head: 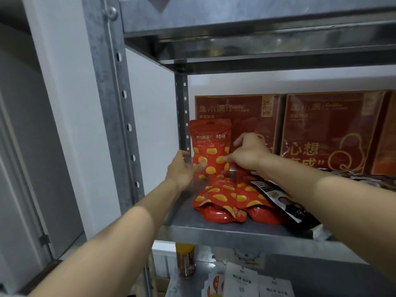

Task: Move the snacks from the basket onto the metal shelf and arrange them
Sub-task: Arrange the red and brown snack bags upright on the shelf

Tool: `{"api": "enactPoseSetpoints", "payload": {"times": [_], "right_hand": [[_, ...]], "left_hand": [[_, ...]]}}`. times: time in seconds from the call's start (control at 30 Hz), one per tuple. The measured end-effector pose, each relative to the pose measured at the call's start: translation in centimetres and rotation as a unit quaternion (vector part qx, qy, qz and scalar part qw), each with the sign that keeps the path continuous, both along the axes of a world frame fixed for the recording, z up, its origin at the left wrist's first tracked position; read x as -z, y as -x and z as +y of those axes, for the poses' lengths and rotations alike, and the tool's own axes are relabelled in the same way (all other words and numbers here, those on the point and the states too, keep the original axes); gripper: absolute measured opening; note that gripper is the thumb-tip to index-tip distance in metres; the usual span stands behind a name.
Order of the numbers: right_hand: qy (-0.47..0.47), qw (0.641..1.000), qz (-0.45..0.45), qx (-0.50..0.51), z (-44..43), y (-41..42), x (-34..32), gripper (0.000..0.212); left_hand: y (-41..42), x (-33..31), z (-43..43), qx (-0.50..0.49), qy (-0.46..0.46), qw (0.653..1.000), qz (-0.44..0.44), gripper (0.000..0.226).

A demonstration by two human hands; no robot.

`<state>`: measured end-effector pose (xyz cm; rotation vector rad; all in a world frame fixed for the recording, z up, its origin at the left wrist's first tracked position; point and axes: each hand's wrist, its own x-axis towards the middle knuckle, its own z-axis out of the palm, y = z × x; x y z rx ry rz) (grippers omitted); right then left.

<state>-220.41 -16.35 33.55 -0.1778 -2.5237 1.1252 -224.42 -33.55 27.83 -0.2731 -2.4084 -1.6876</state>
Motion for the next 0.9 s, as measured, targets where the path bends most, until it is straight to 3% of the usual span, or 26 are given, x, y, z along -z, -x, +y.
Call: {"api": "enactPoseSetpoints", "payload": {"times": [0.1, 0.23, 0.33, 0.47, 0.6, 0.77, 0.9], "right_hand": [[-0.030, 0.998, -0.057, -0.022, -0.9, -1.6, 0.3, 0.048], [-0.077, 0.988, -0.130, -0.031, -1.7, -3.7, 1.1, 0.044], [-0.132, 0.977, -0.162, -0.030, -1.5, -5.2, 1.2, 0.030], [-0.175, 0.966, -0.185, -0.029, -0.5, -7.1, 1.5, 0.021], [-0.145, 0.972, -0.180, -0.033, 0.2, -7.6, 1.6, 0.022], [-0.093, 0.979, -0.173, -0.047, 0.3, -7.6, 1.6, 0.050], [-0.087, 0.978, -0.180, -0.054, 0.4, -7.6, 1.5, 0.061]], "left_hand": [[-1.5, 0.0, 0.1, 0.082, 0.007, 0.995, -0.064, 0.055], [-2.8, 0.3, 1.0, 0.143, 0.057, 0.980, -0.124, 0.109], [-3.8, 0.4, 1.7, 0.155, 0.051, 0.977, -0.134, 0.087], [-5.1, 0.8, 2.0, 0.141, -0.023, 0.980, -0.141, 0.065], [-6.3, 1.0, 1.8, 0.141, -0.077, 0.977, -0.141, 0.057], [-7.2, 1.4, 2.0, 0.119, -0.116, 0.982, -0.087, 0.051], [-7.8, 1.4, 1.3, 0.108, -0.107, 0.987, -0.045, 0.048]]}}
